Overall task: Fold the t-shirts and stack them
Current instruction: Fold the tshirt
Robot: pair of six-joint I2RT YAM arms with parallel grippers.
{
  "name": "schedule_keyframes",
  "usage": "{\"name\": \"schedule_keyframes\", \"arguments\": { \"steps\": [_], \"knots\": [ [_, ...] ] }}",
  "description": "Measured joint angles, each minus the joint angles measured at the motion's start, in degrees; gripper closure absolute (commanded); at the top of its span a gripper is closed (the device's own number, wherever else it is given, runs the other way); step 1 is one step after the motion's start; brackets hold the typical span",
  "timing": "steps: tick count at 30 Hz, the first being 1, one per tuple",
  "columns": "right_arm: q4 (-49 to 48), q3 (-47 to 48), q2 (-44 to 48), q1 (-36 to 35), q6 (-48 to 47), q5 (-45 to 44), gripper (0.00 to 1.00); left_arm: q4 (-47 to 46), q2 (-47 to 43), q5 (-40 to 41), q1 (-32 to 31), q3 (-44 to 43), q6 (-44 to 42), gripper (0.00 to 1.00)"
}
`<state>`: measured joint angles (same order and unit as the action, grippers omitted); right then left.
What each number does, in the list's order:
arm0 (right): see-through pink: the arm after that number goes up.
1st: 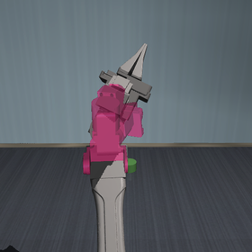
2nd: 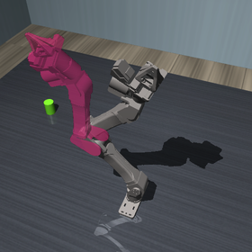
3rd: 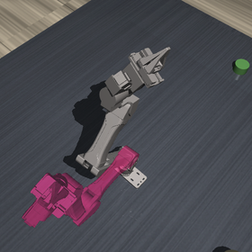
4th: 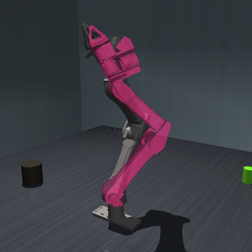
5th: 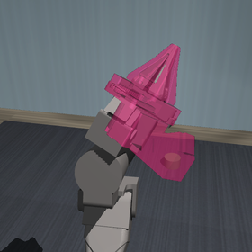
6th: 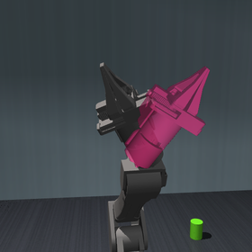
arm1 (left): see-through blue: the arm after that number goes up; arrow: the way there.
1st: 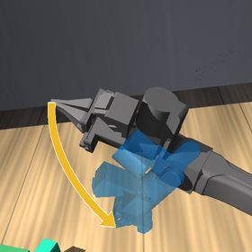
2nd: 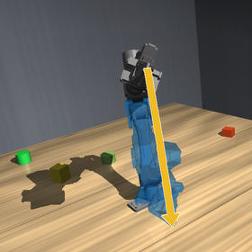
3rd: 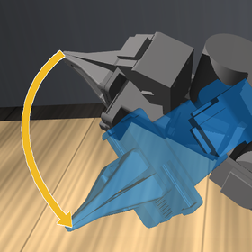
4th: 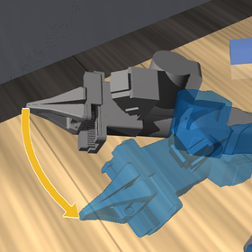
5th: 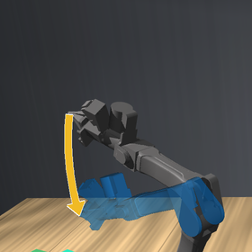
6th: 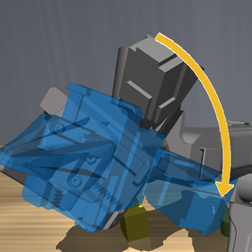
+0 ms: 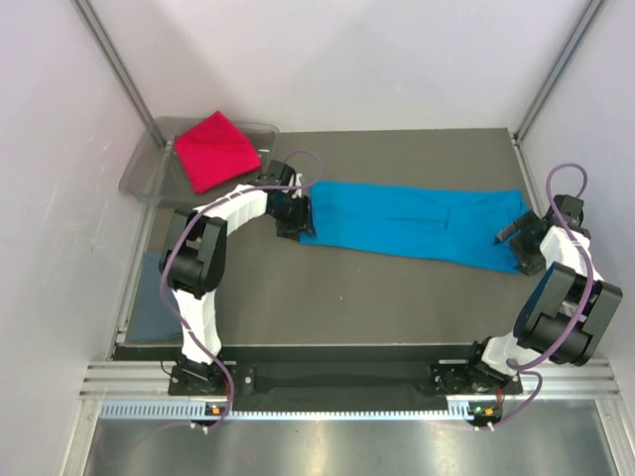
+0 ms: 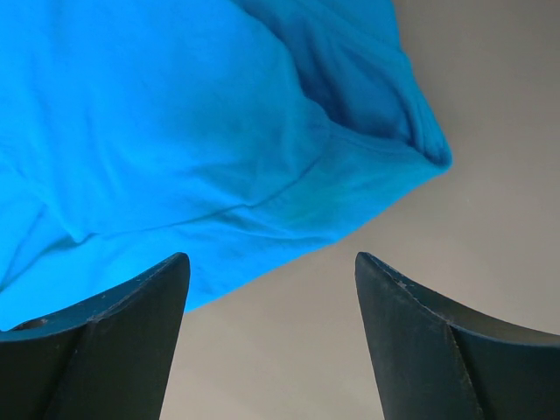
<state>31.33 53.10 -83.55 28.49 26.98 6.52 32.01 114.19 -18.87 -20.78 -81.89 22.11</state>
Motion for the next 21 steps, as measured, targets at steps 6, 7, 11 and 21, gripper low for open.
{"name": "schedule_keyframes", "arguments": {
  "steps": [6, 7, 11, 21],
  "knots": [
    [-1.11, -3.39, -0.31, 0.74, 0.00, 0.48, 0.23, 0.04, -0.33, 1.40, 0.66, 1.97, 0.26, 0.38],
    [-1.38, -4.17, -0.39, 1.25, 0.02, 0.68, 0.24, 0.04, -0.35, 1.62, 0.83, 1.99, 0.26, 0.38],
    [-1.55, -6.01, -0.55, 3.39, 0.04, 1.22, 0.24, 0.04, -0.48, 2.23, 1.03, 2.05, 0.28, 0.38],
    [-2.97, -7.69, -0.74, 5.18, 0.13, 2.38, 0.26, 0.26, 0.33, 0.00, 1.29, 0.31, 0.26, 0.39]
  ]
}}
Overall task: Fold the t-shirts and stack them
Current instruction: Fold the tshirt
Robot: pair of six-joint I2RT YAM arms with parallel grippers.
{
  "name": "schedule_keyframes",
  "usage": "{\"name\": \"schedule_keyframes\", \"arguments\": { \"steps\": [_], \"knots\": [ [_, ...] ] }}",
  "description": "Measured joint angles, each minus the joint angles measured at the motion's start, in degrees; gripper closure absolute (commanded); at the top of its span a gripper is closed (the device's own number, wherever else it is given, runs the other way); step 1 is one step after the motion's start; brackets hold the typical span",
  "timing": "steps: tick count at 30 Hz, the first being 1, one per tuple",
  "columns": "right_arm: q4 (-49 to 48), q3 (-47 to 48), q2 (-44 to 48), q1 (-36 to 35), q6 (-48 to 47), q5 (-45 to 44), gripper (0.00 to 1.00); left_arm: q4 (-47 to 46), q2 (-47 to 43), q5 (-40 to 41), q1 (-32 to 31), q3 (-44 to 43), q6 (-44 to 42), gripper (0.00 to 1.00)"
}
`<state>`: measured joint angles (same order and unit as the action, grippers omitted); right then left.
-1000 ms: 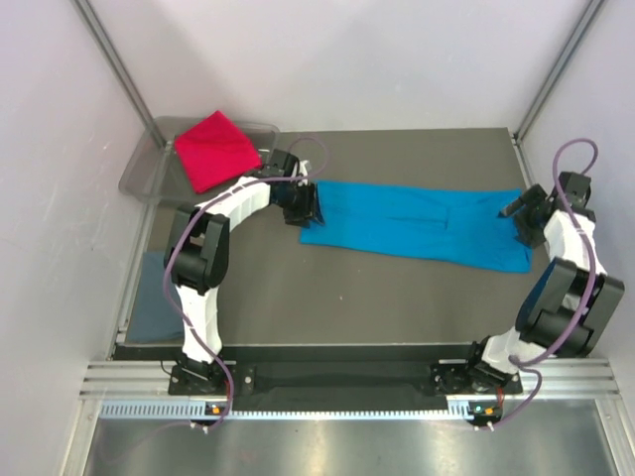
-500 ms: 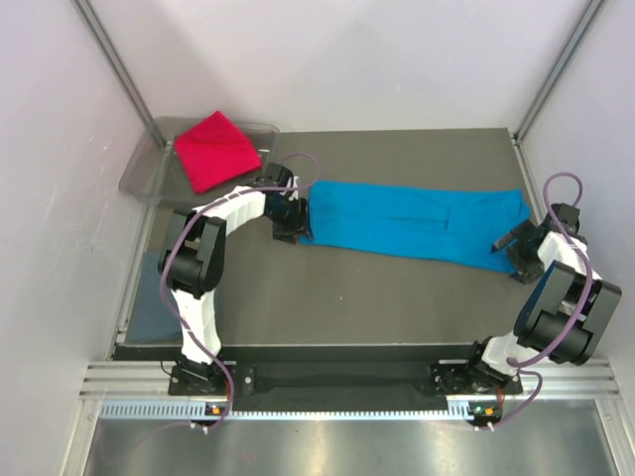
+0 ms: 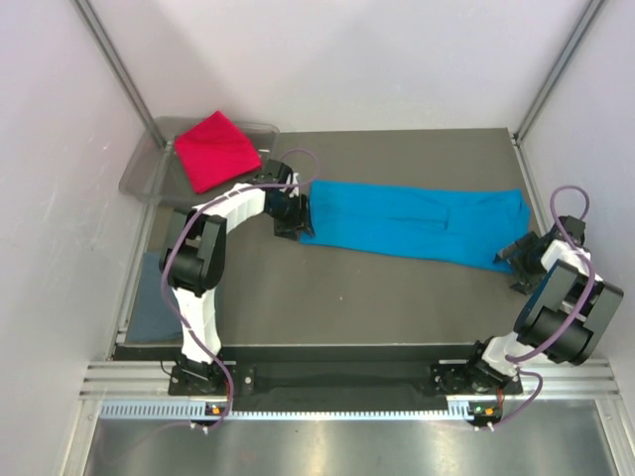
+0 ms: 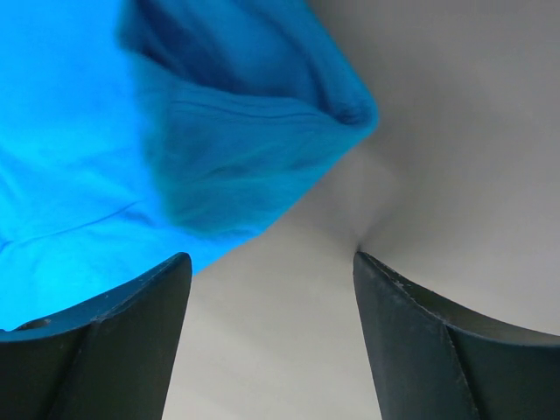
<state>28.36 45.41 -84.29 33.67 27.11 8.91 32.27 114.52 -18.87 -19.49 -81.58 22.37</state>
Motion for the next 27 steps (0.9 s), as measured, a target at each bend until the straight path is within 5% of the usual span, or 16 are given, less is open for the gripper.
{"name": "schedule_keyframes", "arguments": {
  "steps": [7, 10, 12, 13, 20, 27],
  "knots": [
    [-0.83, -0.50, -0.22, 1.09, 0.35, 0.24, 0.32, 0.70, 1.44, -1.05, 0.20, -0.74, 0.02, 0.48],
    [-2.93, -1.14, -0.11, 1.16, 0.76, 0.72, 0.37, 1.07, 2.03, -1.16, 0.33, -0.74, 0.11, 0.70],
    [-4.74, -1.51, -0.24, 1.22, 1.05, 1.36, 0.42, 1.27, 2.80, -1.77, 0.39, -0.96, 0.31, 0.97],
    [-5.53, -1.60, -0.42, 1.25, 1.20, 1.64, 0.45, 1.31, 3.23, -1.60, 0.52, -1.20, 0.11, 1.00],
    [-13.05, -1.57, -4.15, 1.40, 2.71, 4.76, 0.80, 2.40, 4.24, -2.51, 0.92, -2.34, -0.35, 1.00],
    [-17.90, -0.81, -7.32, 0.76, 4.68, 7.06, 0.90, -1.36, -1.75, -2.49, 0.83, 6.84, -0.42, 1.00]
  ]
}}
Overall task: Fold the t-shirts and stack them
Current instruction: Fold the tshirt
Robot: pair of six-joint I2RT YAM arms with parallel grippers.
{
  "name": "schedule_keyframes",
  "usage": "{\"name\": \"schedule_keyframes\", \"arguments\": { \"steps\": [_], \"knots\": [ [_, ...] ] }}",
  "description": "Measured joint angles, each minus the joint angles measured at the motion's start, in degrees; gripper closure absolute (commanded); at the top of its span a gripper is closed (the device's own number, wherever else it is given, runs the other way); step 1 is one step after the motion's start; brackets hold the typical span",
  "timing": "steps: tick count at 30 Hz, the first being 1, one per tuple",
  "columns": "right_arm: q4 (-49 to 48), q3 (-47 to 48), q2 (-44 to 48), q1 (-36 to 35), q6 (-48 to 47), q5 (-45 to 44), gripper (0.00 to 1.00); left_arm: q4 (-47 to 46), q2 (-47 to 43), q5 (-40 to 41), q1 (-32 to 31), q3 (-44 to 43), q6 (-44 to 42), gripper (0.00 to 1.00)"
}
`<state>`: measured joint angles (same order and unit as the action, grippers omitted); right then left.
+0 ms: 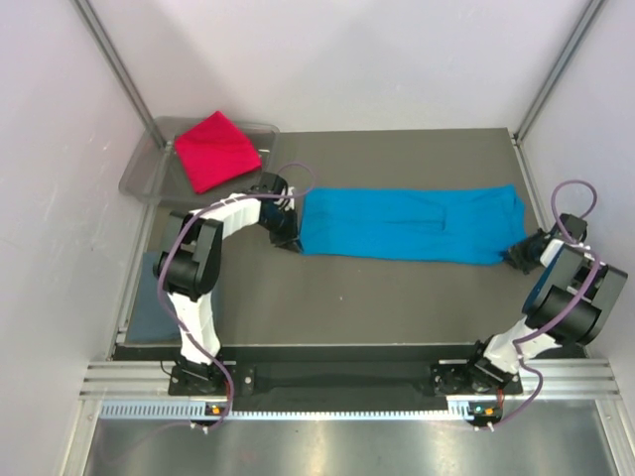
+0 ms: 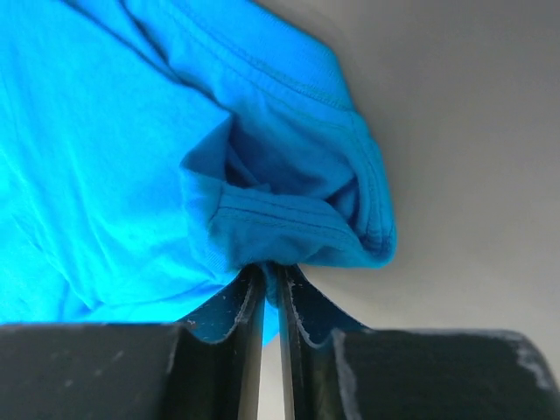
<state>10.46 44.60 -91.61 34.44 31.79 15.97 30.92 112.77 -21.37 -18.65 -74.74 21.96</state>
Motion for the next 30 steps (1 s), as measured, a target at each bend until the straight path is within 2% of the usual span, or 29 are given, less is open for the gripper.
{"name": "schedule_keyframes", "arguments": {
  "steps": [5, 10, 20, 25, 30],
  "knots": [
    [-1.09, 3.98, -3.85, -3.39, 0.98, -0.11, 0.91, -1.77, -6.56, 1.49, -2.19, 8.85, 0.81, 1.00],
    [-1.31, 12.20, -10.34, -10.10, 1.31, -2.40, 0.91, -3.78, -14.36, 3.37, -6.88, 18.58, 4.28, 1.00],
    [-2.60, 35.54, -28.33, -21.75, 3.56, -3.89, 0.92, -13.99, -31.23, 8.74, -19.87, 37.75, 20.83, 1.00],
    [-3.89, 47.69, -37.07, -27.10, 4.76, -3.89, 0.91, -22.40, -30.73, 12.68, -29.49, 40.37, 29.62, 1.00],
    [-6.56, 53.29, -41.66, -30.25, 6.32, -4.07, 0.91, -31.43, -22.80, 14.38, -39.76, 36.37, 36.57, 1.00]
  ]
}}
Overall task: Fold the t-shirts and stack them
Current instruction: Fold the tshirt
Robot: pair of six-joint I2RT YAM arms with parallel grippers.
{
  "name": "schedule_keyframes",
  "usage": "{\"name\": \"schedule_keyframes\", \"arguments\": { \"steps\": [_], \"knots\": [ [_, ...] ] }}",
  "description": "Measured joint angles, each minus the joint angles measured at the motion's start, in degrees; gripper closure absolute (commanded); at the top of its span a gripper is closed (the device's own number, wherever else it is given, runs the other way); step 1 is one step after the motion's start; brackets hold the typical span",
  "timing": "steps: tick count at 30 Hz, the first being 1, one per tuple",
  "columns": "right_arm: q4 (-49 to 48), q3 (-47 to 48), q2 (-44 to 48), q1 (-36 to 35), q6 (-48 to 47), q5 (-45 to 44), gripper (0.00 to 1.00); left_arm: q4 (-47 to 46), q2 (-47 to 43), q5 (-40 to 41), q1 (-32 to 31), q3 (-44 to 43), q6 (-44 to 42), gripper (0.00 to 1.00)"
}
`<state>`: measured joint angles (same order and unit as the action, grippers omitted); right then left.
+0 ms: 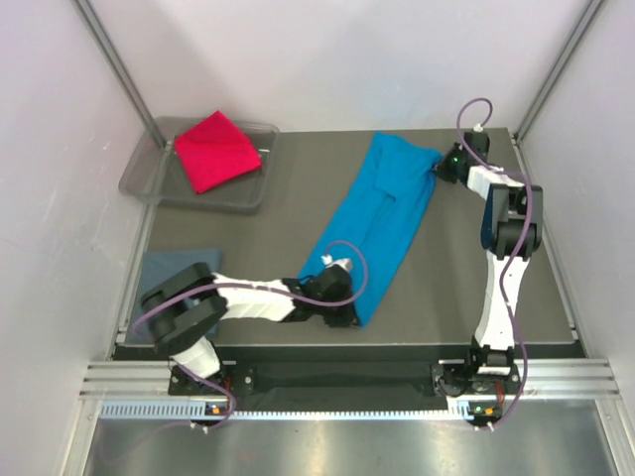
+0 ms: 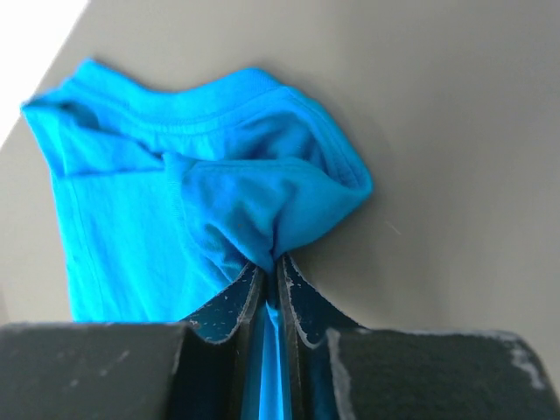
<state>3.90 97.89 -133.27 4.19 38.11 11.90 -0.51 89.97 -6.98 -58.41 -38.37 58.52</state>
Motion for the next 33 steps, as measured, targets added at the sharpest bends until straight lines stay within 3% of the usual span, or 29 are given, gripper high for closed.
{"name": "schedule_keyframes", "arguments": {
  "steps": [5, 11, 18, 24, 28, 29, 30, 33],
  "knots": [
    [-4.17, 4.22, -4.07, -1.11, 1.36, 0.98, 0.91, -7.69, 12.20, -0.70, -6.34, -9.84, 3.91, 1.00],
    [-6.08, 15.56, -12.13, -1.20, 2.54, 3.43, 0.89, -12.50, 24.06, -1.57, -8.83, -22.49, 5.33, 1.00],
    [-5.60, 27.06, -19.39, -1.16, 1.62, 4.76, 0.88, -15.32, 30.01, -2.19, -10.27, -29.14, 5.75, 1.00],
    [-4.70, 27.02, -19.06, -0.55, 0.98, 2.49, 0.83, -12.31, 28.55, -3.39, -10.32, -29.22, 2.91, 0.66],
    [-1.75, 26.60, -17.53, 0.50, -0.63, -0.63, 0.72, -3.19, 23.93, -6.27, -10.69, -29.40, -1.99, 0.58],
    [-0.52, 26.64, -17.07, 0.90, -1.05, -1.36, 0.56, -0.76, 22.56, -7.45, -10.60, -29.42, -3.26, 0.58],
    [0.17, 26.80, -16.76, 1.38, -1.16, -1.27, 0.51, 1.16, 21.40, -8.52, -10.45, -29.49, -4.22, 0.55],
    [3.19, 28.70, -15.96, 2.71, -3.19, -1.57, 0.48, 8.11, 16.57, -11.04, -9.25, -29.88, -6.69, 0.54]
  ]
}}
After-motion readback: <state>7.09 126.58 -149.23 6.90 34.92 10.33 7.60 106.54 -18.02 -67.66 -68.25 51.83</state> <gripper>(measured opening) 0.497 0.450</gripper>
